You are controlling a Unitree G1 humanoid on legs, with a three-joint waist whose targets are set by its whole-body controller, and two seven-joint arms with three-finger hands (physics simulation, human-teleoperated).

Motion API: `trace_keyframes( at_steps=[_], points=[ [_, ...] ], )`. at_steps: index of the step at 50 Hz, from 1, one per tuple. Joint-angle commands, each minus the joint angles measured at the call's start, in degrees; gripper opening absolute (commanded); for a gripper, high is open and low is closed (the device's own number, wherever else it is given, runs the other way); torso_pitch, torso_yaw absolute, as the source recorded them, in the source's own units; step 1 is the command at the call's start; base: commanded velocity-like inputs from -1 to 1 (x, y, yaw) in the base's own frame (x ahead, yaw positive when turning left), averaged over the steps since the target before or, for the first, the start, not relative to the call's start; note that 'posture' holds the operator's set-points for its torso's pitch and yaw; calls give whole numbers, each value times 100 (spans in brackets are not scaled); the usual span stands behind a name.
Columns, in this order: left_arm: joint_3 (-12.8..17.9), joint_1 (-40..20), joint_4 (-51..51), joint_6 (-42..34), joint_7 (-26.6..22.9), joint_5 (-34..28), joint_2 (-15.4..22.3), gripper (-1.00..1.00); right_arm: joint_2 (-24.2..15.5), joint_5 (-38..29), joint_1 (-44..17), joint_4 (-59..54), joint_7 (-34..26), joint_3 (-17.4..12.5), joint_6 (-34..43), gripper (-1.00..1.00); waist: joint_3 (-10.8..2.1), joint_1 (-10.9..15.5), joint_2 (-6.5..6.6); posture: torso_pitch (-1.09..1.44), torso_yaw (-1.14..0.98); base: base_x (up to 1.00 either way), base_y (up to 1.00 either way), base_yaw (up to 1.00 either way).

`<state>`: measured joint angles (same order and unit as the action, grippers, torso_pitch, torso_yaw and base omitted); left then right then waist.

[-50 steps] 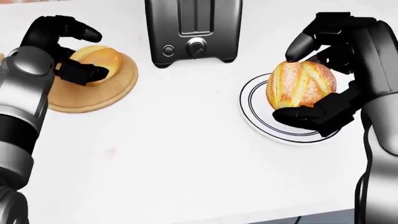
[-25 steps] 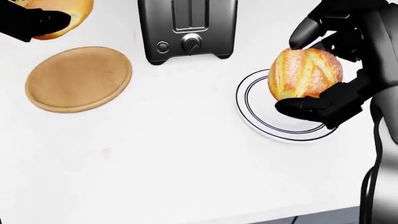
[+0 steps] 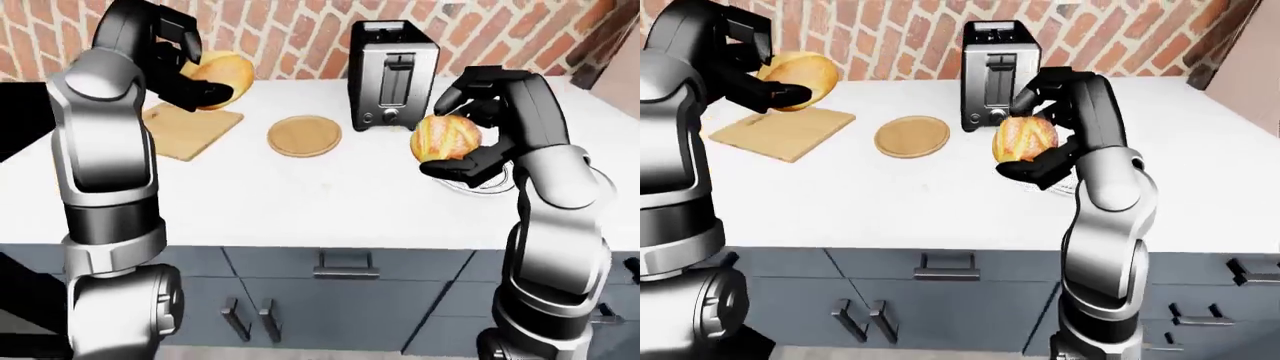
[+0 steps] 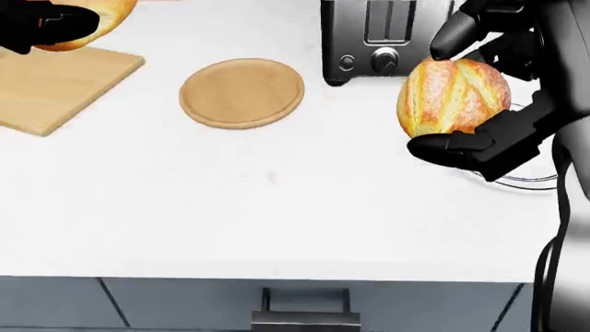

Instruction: Place all breads on the cutting board.

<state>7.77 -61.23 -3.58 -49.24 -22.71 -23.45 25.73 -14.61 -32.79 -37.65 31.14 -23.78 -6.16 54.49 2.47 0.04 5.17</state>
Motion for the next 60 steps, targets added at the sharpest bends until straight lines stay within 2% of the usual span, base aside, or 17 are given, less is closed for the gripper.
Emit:
trace_keyframes(
  at_steps=[1, 2, 4, 7, 9, 13, 14, 22, 25, 26, 33, 37, 38, 41, 45, 49, 60],
  points=[
    [51, -133, 147, 109, 67, -60, 55, -100, -12, 34, -116, 129, 56, 5, -176, -100, -269, 30, 275, 0, 0, 0, 0, 100],
    [50, -125, 142, 117, 67, -62, 52, -100, -16, 35, -123, 138, 61, 7, -165, -100, -30, 100, -56, 0, 0, 0, 0, 100],
    [55, -116, 118, 150, 82, -58, 39, -100, -34, 19, -123, 138, 59, 36, -159, -100, -188, -26, -158, 0, 0, 0, 9, 43],
    [50, -114, 117, 154, 76, -58, 33, -100, -29, -4, -125, 78, 103, 31, -179, -100, 35, 37, -391, 0, 0, 0, 0, 0],
    [50, -98, 127, 153, 74, -62, 27, -100, -16, -5, -94, 21, 133, 44, -231, -100, -53, 42, -466, 0, 0, 0, 15, 0],
    [43, -93, 116, 166, 81, -64, 13, -100, -2, -13, -77, 26, 133, 47, -219, -100, -173, 87, -1119, 0, 0, 2, 26, 0],
    [44, -91, 110, 174, 84, -63, 10, -100, -4, -19, -79, 29, 131, 50, -213, -100, -91, 13, -796, 0, 0, 5, 27, 0],
    [39, -76, 159, 151, 66, -70, 4, -100, 34, -21, -65, 5, 145, 71, -218, -100, -25, -82, -417, 0, 0, 12, 28, 0],
    [47, -55, 159, 163, 71, -71, 0, -100, 45, -12, -63, -4, 146, 69, -230, -100, -158, -114, 204, 0, 0, 19, 29, 0],
    [48, -45, 155, 173, 75, -68, -4, -100, 51, -7, -63, -13, 154, 67, -238, -100, -17, -90, -99, 0, 0, 22, 29, 0],
    [25, -82, 146, 169, 78, -77, -26, -100, 58, 63, -122, 33, 142, 33, -149, -100, -37, -61, -459, 0, 0, 22, 28, 0],
    [21, -96, 118, 188, 73, -83, -28, -100, 54, 108, -123, 9, 169, 30, -160, -100, -121, -4, -942, 0, 0, 22, 29, 0],
    [20, -95, 117, 189, 72, -85, -30, -100, 51, 112, -127, 9, 172, 31, -156, -100, -68, -60, -698, 0, 0, 23, 28, 0],
    [17, -88, 127, 187, 67, -91, -37, -100, 44, 134, -117, 2, 189, 29, -170, -100, -137, -19, -816, 0, 0, 23, 29, 0],
    [30, -108, 157, 159, 44, -100, -17, -100, 31, 139, -120, 15, 200, 53, -154, -100, -79, -41, -593, 0, 0, 23, 29, 0],
    [51, -111, 232, 102, -2, -104, 27, -100, 30, 106, -189, 50, 183, 100, -74, -100, -216, -108, 4, 0, 0, 23, 33, 0],
    [74, -86, 227, 115, 18, -70, 50, -100, 49, 63, -230, 74, 150, 123, -39, -100, -51, -9, -554, 0, 0, 22, 33, 0]
  ],
)
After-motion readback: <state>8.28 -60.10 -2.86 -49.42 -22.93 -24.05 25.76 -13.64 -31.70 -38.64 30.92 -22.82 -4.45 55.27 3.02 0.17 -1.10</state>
